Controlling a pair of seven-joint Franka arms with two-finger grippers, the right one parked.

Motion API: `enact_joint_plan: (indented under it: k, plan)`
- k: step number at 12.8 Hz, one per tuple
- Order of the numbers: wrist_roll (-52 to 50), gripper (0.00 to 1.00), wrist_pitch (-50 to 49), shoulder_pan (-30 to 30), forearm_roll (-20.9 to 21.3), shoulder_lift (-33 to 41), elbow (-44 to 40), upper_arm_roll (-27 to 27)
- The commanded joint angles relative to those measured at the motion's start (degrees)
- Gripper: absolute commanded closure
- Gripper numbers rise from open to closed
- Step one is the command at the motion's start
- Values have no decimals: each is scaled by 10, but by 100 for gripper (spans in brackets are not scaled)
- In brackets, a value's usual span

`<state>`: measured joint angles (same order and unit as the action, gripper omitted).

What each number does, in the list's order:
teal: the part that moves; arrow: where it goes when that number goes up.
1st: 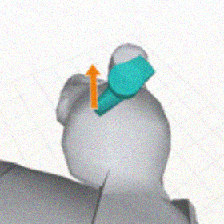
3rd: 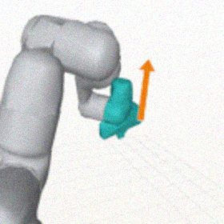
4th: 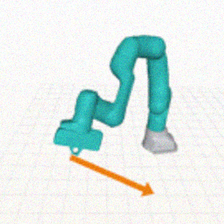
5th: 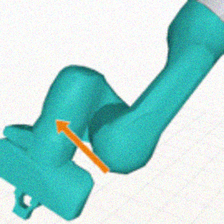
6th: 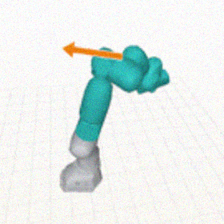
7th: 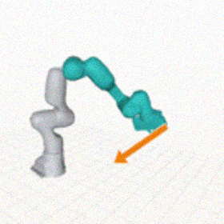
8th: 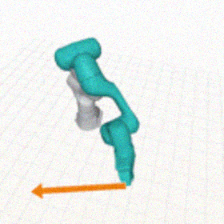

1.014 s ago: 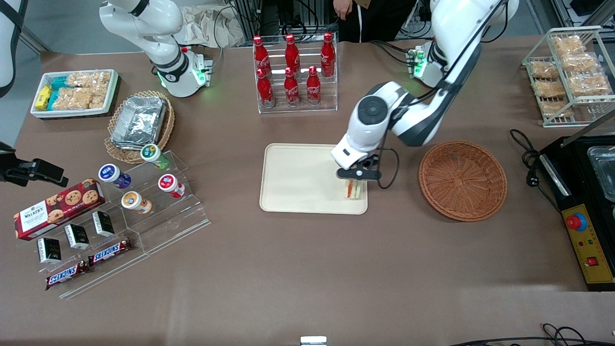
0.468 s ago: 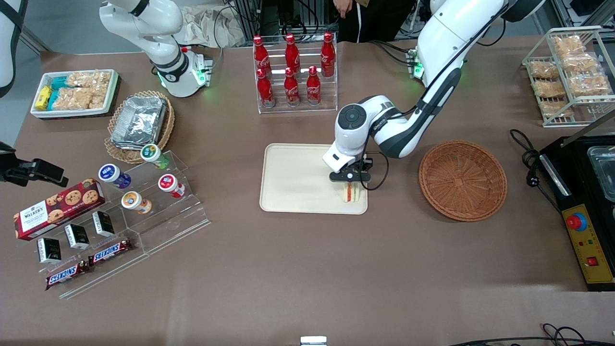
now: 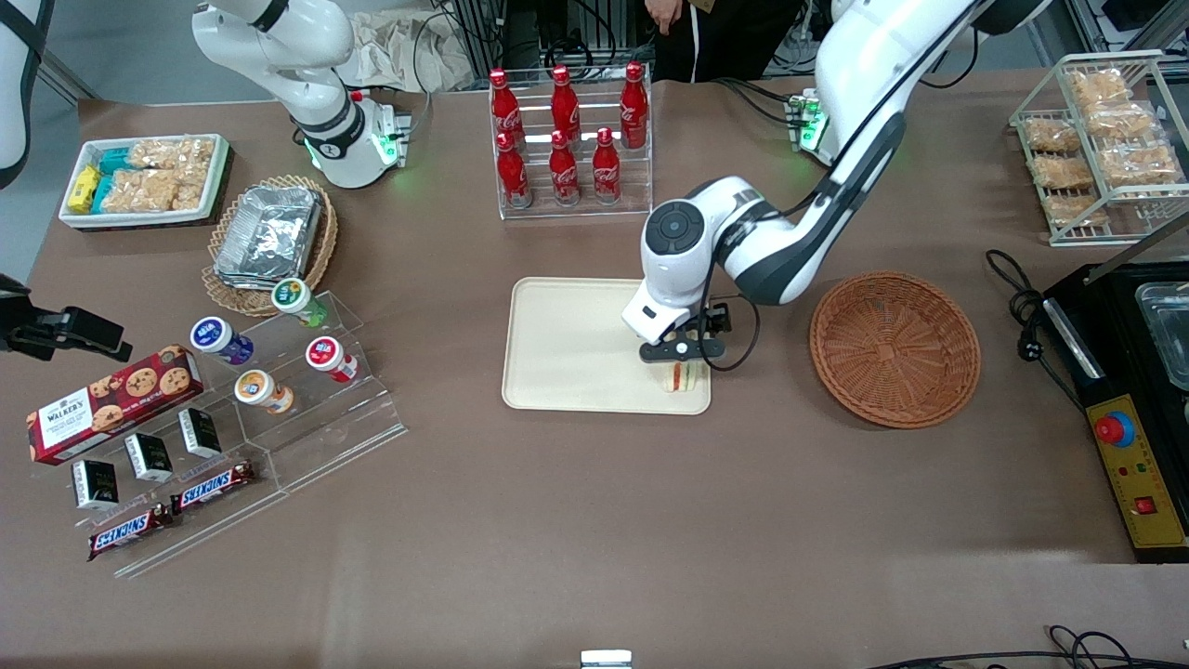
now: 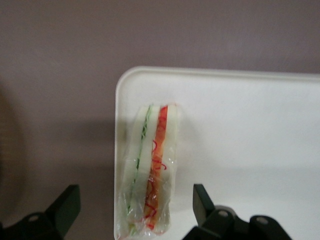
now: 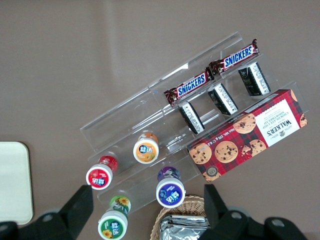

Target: Place sandwich from basket to tray

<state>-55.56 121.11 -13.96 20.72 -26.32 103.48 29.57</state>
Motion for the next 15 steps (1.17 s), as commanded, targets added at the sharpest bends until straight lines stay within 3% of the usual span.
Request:
enact_joint_plan:
  k: [1, 5, 8, 12, 15]
  plan:
    - [2, 0, -111, 4, -54, 63, -78, 3]
    - [38, 0, -188, 95, -112, 197, -88, -8]
    - [156, 0, -247, 68, -178, 283, -77, -131]
    - [487, 0, -344, 59, -228, 354, -71, -300]
    - [542, 0, -359, 66, -222, 352, -89, -303]
